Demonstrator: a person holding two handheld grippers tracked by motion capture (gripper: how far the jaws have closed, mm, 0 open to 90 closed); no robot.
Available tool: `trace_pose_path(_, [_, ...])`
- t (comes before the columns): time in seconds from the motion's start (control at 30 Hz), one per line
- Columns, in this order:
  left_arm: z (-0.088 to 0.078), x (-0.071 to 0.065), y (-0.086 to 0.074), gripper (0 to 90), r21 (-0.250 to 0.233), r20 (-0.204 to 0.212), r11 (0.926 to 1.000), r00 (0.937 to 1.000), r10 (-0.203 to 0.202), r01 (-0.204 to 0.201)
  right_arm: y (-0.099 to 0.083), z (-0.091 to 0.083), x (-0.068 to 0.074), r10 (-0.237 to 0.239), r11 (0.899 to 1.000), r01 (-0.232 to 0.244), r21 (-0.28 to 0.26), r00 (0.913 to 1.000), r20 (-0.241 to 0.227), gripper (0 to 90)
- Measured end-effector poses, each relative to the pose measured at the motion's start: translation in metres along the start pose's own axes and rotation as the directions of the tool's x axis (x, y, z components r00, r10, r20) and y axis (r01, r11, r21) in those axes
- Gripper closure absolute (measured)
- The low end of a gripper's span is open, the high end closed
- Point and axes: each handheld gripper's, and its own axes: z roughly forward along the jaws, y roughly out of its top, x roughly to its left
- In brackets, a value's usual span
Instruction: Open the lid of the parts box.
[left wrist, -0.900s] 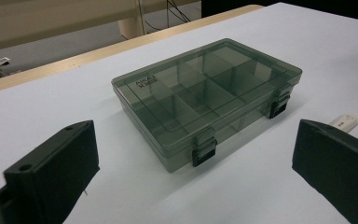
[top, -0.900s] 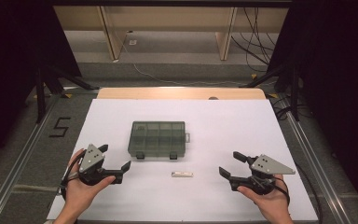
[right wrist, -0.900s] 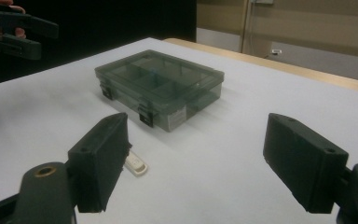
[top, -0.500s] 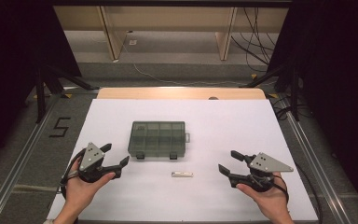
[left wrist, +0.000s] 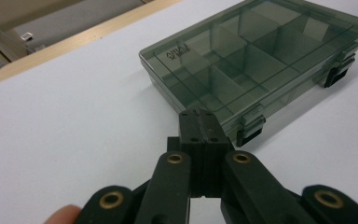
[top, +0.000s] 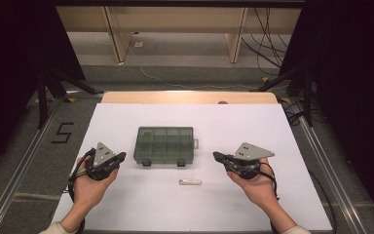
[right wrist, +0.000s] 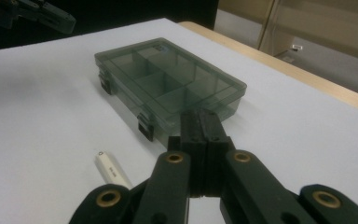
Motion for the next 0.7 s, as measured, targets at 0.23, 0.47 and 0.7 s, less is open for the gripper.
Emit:
trace_pose_path(0.23, [0.013,0.012,-0.006,89.6,0.094,0.032,0.9941,0.9981,0.052,-0.055,0.002,0.03,-0.001,0.022,0.996,-0.02,0.082,0.9993,-0.03,90.0])
trace_pose_path(0.47, [0.032,0.014,-0.012,89.6,0.135,0.04,0.9901,0.9987,0.033,-0.038,-0.002,0.057,-0.002,0.037,0.983,-0.025,0.184,0.9975,-0.061,90.0])
trace_pose_path(0.7, [0.042,0.015,-0.016,89.5,0.15,0.047,0.9868,0.9973,0.055,-0.062,-0.011,0.079,-0.002,0.029,0.962,-0.007,0.272,0.9965,-0.078,90.0])
